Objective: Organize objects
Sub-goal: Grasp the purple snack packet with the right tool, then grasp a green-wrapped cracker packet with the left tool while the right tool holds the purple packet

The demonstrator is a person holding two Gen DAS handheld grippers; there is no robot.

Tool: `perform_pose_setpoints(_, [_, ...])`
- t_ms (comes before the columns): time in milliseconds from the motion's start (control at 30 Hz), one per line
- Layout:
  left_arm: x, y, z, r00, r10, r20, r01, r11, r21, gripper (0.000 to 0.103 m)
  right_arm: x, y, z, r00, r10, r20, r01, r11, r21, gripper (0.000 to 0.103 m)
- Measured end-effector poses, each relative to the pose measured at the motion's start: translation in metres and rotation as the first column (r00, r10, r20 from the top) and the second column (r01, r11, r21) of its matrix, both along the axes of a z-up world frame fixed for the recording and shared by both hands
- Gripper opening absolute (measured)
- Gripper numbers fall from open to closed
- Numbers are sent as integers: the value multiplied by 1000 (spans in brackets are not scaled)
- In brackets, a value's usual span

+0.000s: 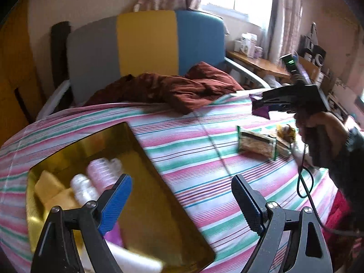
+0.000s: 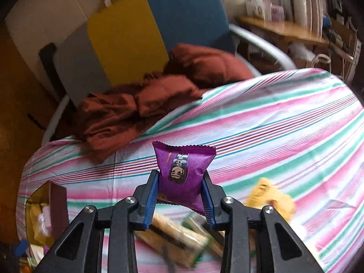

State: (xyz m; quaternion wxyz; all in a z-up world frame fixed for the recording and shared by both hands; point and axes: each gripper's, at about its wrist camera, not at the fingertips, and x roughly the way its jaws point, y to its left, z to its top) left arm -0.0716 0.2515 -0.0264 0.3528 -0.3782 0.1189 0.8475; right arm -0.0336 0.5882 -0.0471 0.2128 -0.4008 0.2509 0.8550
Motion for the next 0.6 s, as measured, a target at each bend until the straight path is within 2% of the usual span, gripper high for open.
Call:
perform_pose_setpoints(67, [-3,13,1,999,-16,28,16,1000,7,89,18,2,9,1000,-7,-22,8,999,39,35])
perform_pose_setpoints(167, [-7,40,-1,991,-48,121,45,999,30,88,41,7,19,997,-37,-70,43,995,87,35])
perform_pose_setpoints(367, [-8,107,-16,961,-70,269,57,997,56,81,73,27,26,983,-91,-159,100,994,48,35])
perform_pose_setpoints(467, [-12,137,-31,924,-59,378,29,996,86,78,83,34,31,975,-103,-197,113,993,41,35])
perform_pose_setpoints(600, [-21,166,-54,851,-14,526,-57,991,118,77,91,37,38,966,-115,-232,131,990,55,35])
